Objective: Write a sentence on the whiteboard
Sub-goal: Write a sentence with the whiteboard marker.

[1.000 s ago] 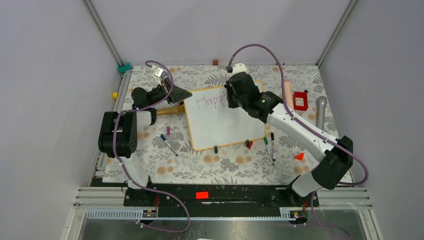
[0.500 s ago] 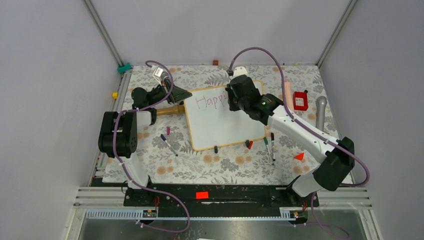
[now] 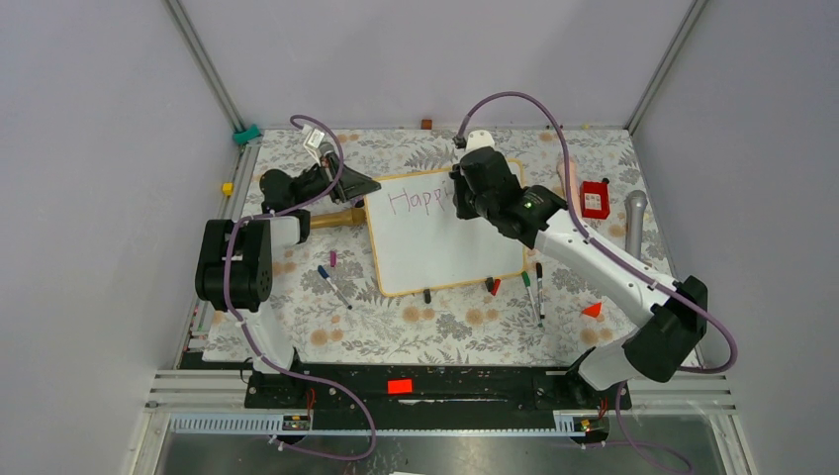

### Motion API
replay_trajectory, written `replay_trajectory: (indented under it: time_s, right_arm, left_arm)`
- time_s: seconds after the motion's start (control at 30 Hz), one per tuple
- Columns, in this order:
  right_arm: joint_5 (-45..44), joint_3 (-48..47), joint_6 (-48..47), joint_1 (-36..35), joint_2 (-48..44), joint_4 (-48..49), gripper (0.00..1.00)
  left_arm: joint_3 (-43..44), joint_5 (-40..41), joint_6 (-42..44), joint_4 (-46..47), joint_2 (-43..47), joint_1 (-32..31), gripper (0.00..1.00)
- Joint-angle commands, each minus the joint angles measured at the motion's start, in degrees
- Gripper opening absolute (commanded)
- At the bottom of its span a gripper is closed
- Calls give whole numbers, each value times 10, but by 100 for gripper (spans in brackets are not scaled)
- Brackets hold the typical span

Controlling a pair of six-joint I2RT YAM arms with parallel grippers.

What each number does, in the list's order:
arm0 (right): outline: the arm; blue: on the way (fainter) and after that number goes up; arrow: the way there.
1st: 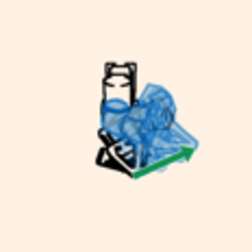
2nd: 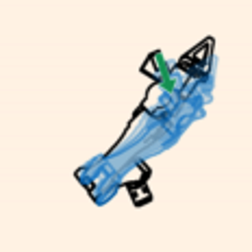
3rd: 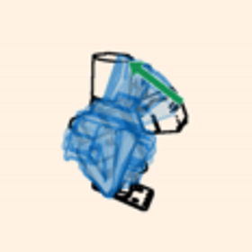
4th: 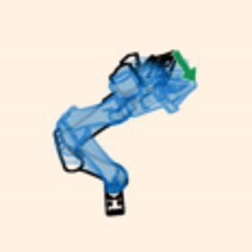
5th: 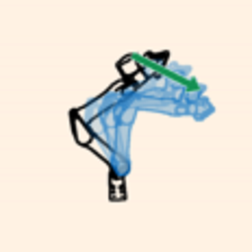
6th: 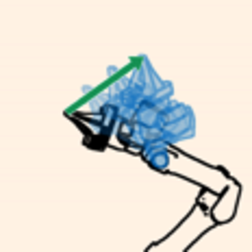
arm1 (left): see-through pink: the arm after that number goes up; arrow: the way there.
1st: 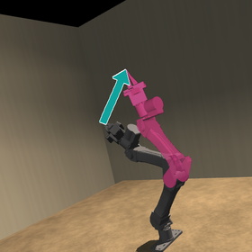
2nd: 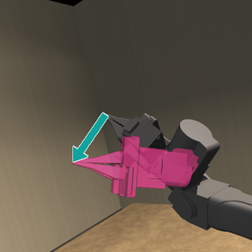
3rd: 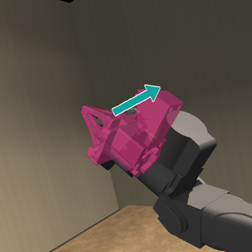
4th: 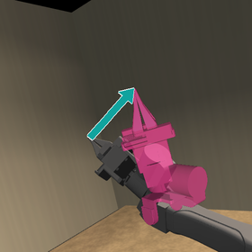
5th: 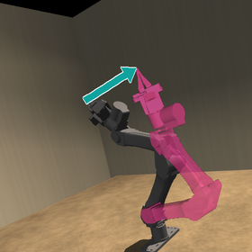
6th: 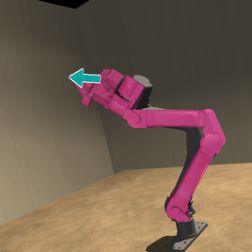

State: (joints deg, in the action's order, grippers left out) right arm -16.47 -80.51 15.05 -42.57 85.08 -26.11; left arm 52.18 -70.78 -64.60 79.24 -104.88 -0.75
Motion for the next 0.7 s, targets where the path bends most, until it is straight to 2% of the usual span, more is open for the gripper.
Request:
replay_trajectory:
  time_s: [0.0,0.67]
  right_arm:
    - [3,-33,-6,14,-30,3,0]
    - [23,-25,-12,28,-63,0,0]
  left_arm:
    - [29,-21,-15,48,4,-1,0]
    - [4,-3,-5,48,10,0,0]
